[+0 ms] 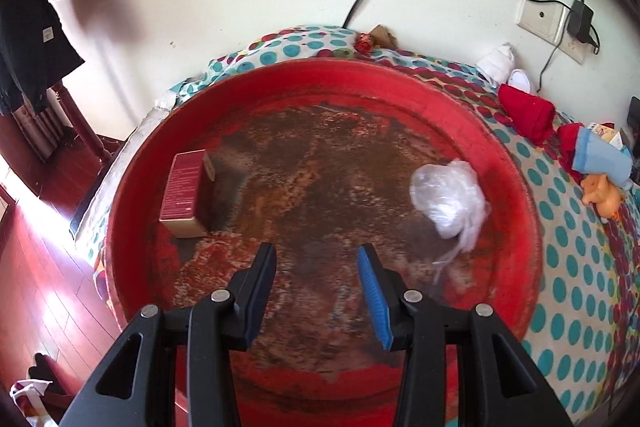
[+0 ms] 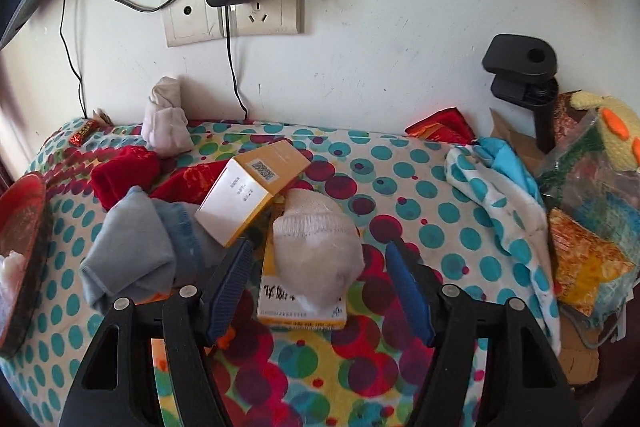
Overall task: Organize objects
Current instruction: 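Grasp the white sock with the right gripper while the left gripper grasps the blue sock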
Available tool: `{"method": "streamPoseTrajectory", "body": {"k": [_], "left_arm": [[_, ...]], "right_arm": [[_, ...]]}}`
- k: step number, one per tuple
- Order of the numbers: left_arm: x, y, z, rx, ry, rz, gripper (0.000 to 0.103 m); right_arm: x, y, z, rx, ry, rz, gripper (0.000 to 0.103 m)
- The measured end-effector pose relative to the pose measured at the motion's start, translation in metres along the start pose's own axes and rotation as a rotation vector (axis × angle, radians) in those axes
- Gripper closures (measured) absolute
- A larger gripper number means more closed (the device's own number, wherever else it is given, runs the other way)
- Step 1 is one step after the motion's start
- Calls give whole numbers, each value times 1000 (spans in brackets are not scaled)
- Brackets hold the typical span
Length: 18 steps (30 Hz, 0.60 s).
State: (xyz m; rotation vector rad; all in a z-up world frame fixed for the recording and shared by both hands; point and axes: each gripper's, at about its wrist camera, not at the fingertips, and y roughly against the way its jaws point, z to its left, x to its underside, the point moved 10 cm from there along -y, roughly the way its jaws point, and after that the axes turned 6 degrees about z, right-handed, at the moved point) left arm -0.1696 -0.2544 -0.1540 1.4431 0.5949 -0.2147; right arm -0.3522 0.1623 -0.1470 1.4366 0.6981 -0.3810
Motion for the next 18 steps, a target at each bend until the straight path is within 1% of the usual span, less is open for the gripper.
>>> {"method": "streamPoseTrajectory", "body": {"k": [2,4,5,7,9,12,16,18], "left_arm": [[-2,4,-15,7,-22,10,57],[-6,11,-33,12,-53,-5,52],[-10,15,-46,15,-70,-14,51],[-15,23,-69,20,-104,-26,51],[-22,32,-101,45,-160,-46,51],[-26,41,-146,65,-246,-55,51],[-27,42,-216,134,-349,-30,51],[-29,43,-247,164,-389,-35,51]], "right_arm": [[1,-7,0,-3,0,16,64],[3,-6,2,-15,1,15,66],[4,-3,3,-15,13,8,69],[8,4,4,-25,27,-3,71],[15,15,3,-30,36,-22,72],[33,29,-4,-60,13,-15,72],[56,38,-19,-56,6,14,72],[66,37,-29,-29,8,28,72]]}}
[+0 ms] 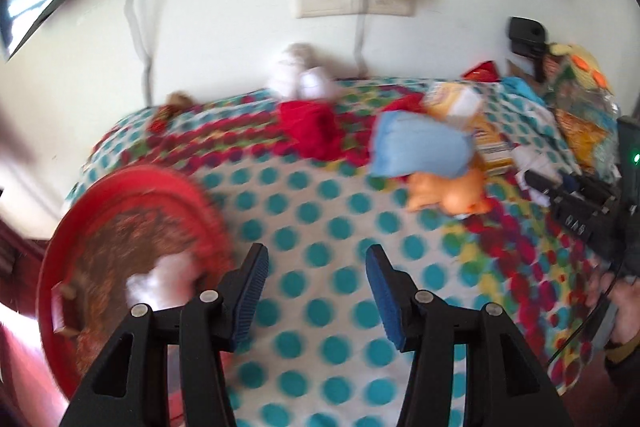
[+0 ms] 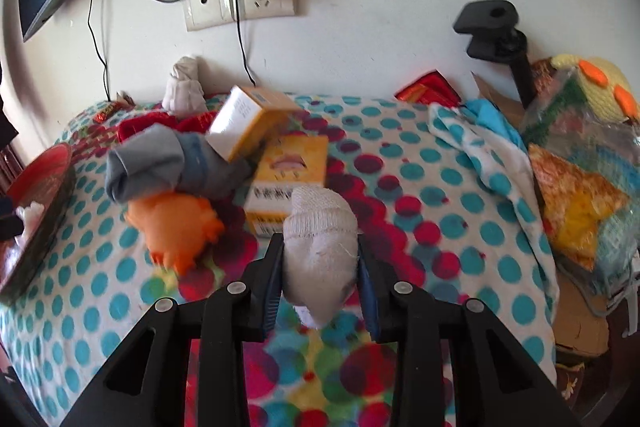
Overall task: Organize objects
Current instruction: 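Grasp the white sock with the right gripper while the left gripper grasps the blue sock, then carry the blue sock into the basin with the left gripper and release it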
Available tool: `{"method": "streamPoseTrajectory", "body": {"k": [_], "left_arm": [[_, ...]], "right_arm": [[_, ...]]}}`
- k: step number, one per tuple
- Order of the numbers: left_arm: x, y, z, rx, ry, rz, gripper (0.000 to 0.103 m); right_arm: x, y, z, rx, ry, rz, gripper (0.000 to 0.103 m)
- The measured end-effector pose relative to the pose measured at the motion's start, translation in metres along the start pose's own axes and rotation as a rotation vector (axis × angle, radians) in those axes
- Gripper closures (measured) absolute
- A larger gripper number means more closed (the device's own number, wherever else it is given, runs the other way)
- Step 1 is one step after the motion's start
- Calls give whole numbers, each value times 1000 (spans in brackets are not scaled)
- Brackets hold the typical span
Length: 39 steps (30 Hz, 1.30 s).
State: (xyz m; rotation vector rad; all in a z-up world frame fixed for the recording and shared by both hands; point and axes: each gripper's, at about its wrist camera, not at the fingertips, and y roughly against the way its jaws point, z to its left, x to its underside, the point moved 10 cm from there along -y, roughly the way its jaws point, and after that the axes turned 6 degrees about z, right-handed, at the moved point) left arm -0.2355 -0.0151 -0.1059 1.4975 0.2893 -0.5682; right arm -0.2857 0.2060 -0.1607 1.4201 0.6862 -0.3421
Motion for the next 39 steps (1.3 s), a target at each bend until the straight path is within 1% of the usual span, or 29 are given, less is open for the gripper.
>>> {"method": "streamPoseTrajectory", "body": {"k": [2,4,5,7,9,13,18,20,21,22,23,24,25,26,29,33,35,39], "left_arm": [[-13,-5,-29,11,-59,-7,51],[-23,-13,-50,-7,-112,3,51],[-29,-17,-61,-14,-140,8,51],[-40,-24,-76,-36,-169,18,51],[-49,-32,-86,-33,-181,31,51],[-63,-49,-88,-87,-188,55,51],[-75,-63,-93,-66,-183,80,51],[-76,-68,-94,-44,-163,91,51],[-77,-68,-94,-23,-151,81,51],[-78,-65,-93,10,-134,50,51],[-78,-64,-93,24,-123,41,51],[-78,-63,-91,44,-108,32,63],[-77,-61,-88,77,-85,25,71],[-76,-63,-86,86,-76,39,79],[-74,-60,-81,108,-58,33,80],[-68,-47,-77,106,-59,11,81],[-64,-43,-75,119,-62,14,81],[-53,-35,-65,115,-64,18,81]], "right_arm": [[6,-7,-7,-3,-11,25,72],[10,-13,-10,-18,-27,48,72],[9,-12,-11,-29,-41,41,72],[10,-13,-11,-32,-39,49,72],[10,-14,-8,-19,-24,56,72],[11,-16,-6,-23,-13,65,71],[12,-16,-6,-38,-24,69,70],[12,-17,-5,-43,-26,70,70],[12,-17,-5,-42,-25,70,70],[12,-17,-5,-41,-23,71,69],[13,-17,-4,-41,-21,71,68],[13,-17,-3,-40,-19,72,68],[13,-17,-3,-39,-18,72,68],[13,-17,-3,-38,-18,72,68],[13,-17,-3,-34,-15,73,67],[12,-18,-3,-25,-11,75,67],[12,-19,-3,-19,-7,76,67],[12,-19,-4,-14,-2,78,67]]}}
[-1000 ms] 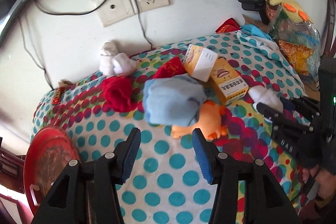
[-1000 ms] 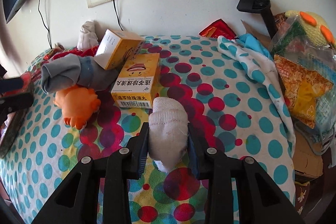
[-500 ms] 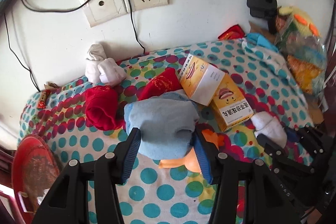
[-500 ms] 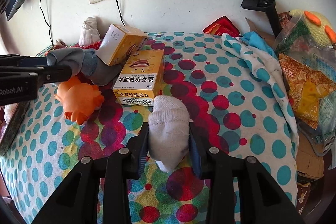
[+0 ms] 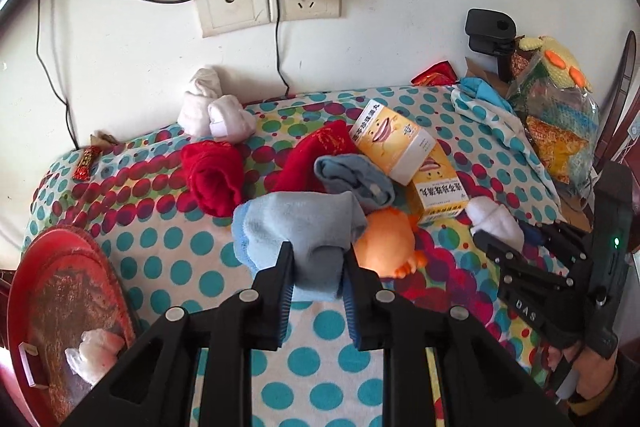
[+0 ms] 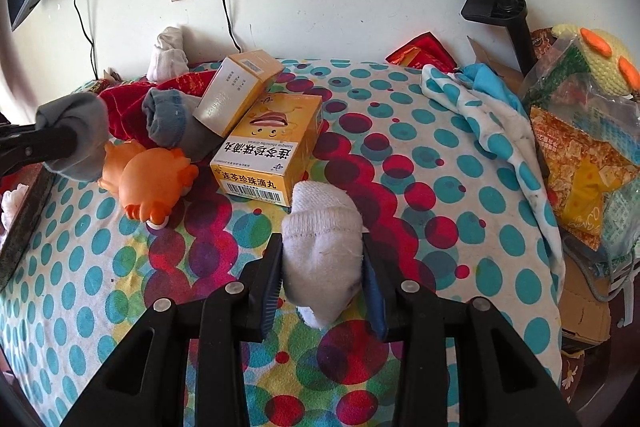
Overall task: Organize objects
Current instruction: 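Carry the blue sock into the basin with the left gripper and release it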
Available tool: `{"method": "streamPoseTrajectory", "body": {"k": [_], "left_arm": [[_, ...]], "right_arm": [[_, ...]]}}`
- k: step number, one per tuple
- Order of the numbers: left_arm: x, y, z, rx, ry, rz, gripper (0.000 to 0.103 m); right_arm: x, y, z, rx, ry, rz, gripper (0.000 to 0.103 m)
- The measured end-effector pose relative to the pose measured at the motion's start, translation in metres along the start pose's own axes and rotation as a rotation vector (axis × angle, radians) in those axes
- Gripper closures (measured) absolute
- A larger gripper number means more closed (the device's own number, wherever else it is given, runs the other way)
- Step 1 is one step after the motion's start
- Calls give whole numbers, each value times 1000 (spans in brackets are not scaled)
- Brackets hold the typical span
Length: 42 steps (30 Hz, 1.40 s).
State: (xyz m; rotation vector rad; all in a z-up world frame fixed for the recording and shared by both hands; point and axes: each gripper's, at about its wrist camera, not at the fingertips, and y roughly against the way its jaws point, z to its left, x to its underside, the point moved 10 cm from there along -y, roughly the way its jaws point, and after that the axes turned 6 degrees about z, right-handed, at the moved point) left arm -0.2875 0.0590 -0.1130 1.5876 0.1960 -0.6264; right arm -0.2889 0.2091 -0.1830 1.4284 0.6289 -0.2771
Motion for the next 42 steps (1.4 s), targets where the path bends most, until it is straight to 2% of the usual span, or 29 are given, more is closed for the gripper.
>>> {"method": "streamPoseTrajectory", "body": {"k": [6,14,31,42], "left_arm": [[15,15,22,8,46,-1,81],[32,44,58,-17,99,-17,81],[67,102,163,-162,206,-43,81],[105,101,262,-288,343,-15,81]], "right_arm": [[0,-1,-1,10,7,2,66],[0,-2,-1,27,20,7,65],[1,-3,4,62,57,14,61],[1,-3,7,69,63,16,61]]}}
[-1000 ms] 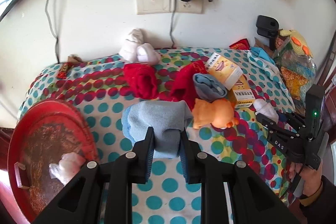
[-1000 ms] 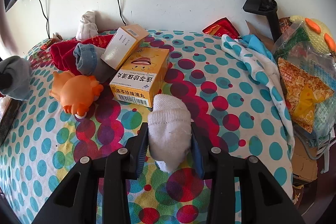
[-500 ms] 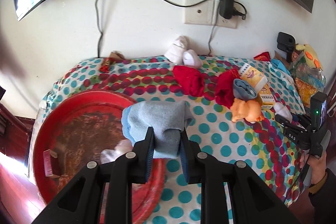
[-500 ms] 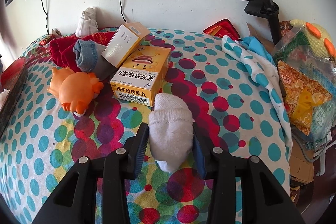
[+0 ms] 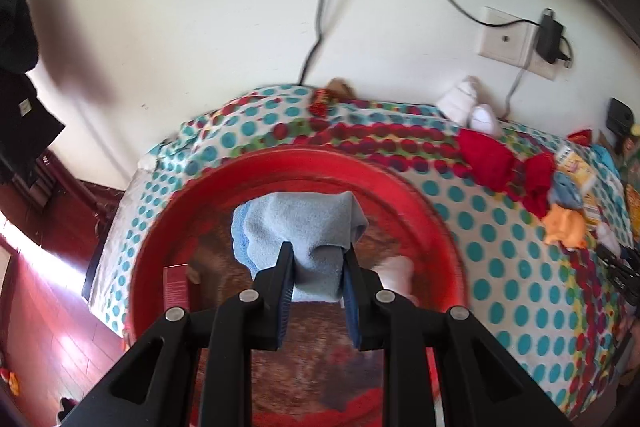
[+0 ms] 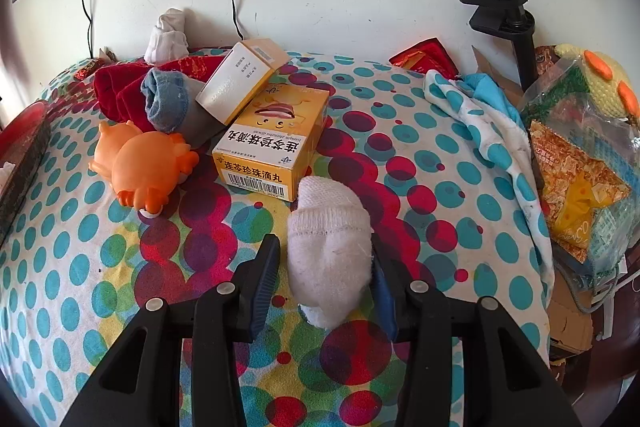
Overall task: Organize objects
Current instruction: 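Carry the blue sock into the basin with the left gripper and release it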
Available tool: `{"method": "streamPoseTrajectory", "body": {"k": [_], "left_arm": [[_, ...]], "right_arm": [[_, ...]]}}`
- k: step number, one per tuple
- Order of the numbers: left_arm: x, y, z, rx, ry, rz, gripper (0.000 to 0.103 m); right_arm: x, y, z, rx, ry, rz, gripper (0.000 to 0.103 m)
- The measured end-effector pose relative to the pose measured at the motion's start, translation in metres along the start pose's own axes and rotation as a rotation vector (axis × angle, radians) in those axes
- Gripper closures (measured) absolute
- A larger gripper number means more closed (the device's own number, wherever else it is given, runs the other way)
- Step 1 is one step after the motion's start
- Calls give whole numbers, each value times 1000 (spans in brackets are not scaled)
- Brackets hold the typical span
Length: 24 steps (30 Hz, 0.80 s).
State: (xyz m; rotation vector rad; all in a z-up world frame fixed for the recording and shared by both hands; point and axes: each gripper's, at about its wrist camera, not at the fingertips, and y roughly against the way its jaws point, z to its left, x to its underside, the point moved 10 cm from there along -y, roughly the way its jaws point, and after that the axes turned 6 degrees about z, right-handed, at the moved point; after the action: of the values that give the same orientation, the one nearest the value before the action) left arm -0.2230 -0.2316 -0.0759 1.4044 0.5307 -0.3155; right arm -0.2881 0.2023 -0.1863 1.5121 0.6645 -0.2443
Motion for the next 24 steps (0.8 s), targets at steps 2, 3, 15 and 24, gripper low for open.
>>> {"method": "streamPoseTrajectory", "body": {"k": [2,3,15,24], "left_arm": [[-1,-8,19,-22,20,10,81],[-1,-11,26,-35,27,13,81],[-9,-47,87,-166,64,48,81],[-4,-65,89,-160,84,70,78]], "right_arm": [[0,0,-1,3,3,1,61],[0,0,-1,4,3,1,61],[0,-1,-3,9,10,2,60],[0,-1,-3,12,13,2,60]]}}
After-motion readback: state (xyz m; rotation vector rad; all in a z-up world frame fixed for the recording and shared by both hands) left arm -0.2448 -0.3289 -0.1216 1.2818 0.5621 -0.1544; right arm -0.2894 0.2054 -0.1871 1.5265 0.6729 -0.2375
